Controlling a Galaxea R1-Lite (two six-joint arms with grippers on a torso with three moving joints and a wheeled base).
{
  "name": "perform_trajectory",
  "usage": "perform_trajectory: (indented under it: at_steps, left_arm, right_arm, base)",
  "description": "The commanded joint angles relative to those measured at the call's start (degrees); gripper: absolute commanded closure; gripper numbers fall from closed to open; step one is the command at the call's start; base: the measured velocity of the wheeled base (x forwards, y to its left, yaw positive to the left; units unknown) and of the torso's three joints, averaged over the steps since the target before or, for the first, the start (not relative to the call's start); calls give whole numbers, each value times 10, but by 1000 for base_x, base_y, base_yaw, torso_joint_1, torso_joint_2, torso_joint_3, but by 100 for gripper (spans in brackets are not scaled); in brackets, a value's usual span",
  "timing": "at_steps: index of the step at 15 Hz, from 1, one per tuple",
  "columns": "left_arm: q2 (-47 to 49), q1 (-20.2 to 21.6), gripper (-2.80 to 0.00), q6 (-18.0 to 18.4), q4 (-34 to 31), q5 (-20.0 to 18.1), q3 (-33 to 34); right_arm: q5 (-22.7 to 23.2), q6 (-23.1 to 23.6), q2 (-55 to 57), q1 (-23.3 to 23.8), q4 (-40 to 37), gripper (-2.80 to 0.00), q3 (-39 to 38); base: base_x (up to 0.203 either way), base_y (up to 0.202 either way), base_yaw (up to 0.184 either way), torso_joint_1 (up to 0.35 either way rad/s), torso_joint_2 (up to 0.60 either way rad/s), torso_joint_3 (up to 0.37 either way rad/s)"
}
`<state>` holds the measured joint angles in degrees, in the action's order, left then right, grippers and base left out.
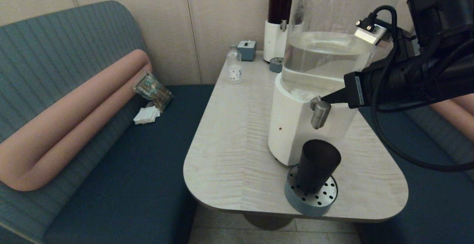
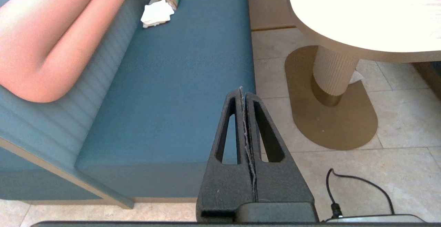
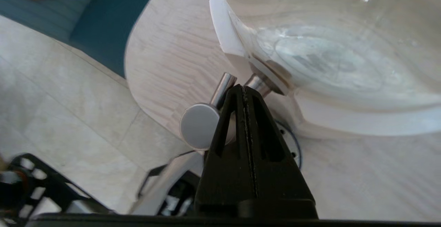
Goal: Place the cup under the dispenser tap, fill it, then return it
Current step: Turn on the faucet
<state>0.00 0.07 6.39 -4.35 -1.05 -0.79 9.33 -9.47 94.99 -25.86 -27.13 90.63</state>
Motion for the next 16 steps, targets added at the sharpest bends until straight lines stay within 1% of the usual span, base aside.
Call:
perform_trajectory:
  at_steps: [1, 3, 6, 11, 16]
  left_arm:
    - [1, 0, 0, 0, 0, 0, 0]
    - [1, 0, 0, 0, 0, 0, 0]
    - [1, 0, 0, 0, 0, 0, 0]
    - [1, 0, 0, 0, 0, 0, 0]
    - [1, 0, 0, 0, 0, 0, 0]
  right_arm:
    - [-2, 13, -6, 0, 7, 0, -15]
    - [-2, 21, -11, 0, 26, 0, -32]
    - [-2, 27, -19, 0, 77, 0, -62]
    - [0, 28, -28, -1, 128, 0, -77]
    - [1, 27, -32, -5, 131, 0, -78]
  base:
    - [0, 0, 0, 0, 0, 0]
    - [0, 0, 0, 0, 0, 0]
    - [0, 0, 0, 0, 0, 0]
    - [0, 0, 0, 0, 0, 0]
    - [0, 0, 0, 0, 0, 0]
